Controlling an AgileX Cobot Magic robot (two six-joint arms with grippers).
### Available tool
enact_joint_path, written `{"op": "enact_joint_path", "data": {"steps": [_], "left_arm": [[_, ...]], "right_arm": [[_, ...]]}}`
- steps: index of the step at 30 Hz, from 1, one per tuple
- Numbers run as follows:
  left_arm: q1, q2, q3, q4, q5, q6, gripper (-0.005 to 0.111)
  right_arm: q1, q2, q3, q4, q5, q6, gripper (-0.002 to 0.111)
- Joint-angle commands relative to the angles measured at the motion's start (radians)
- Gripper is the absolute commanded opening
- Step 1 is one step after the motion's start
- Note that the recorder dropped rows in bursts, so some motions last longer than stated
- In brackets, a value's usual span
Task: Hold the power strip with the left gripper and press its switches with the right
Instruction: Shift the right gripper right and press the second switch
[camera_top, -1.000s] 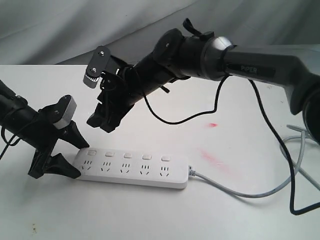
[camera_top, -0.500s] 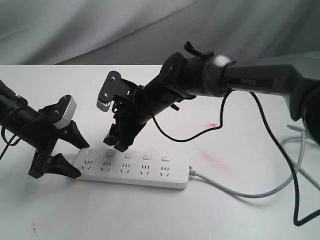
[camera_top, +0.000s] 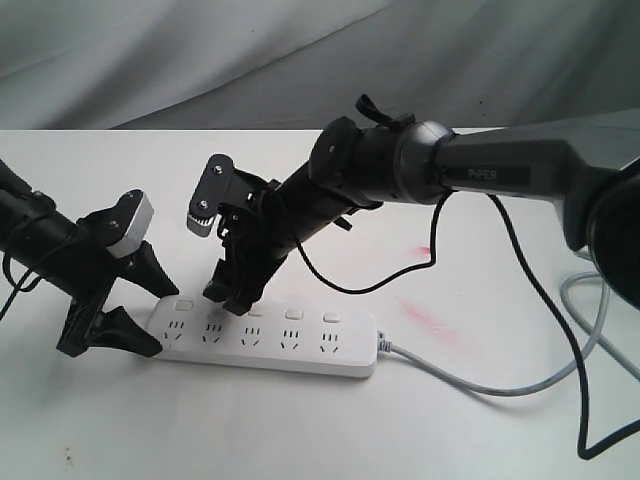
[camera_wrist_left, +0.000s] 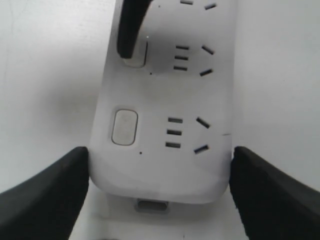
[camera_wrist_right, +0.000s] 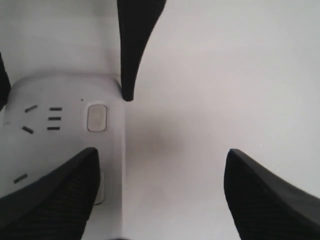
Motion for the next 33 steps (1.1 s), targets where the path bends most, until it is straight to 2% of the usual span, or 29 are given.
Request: {"op": "enact_joint_path", "data": {"steps": [1, 27, 33], "left_arm": [[-0.004, 0.002, -0.006, -0.011, -0.009, 0.004, 0.000], [-0.004, 0.002, -0.006, -0.011, -0.009, 0.004, 0.000], [-0.004, 0.002, -0.006, -0.011, -0.009, 0.004, 0.000]], "right_arm": [[0.000, 0.010, 0.006, -0.018, -0.004, 0.002, 0.065], [0.000, 0.064, 0.041, -0.106, -0.023, 0.058, 0.065], [-0.014, -0.119, 0.041, -0.051, 0.002, 0.047, 0.065]]}}
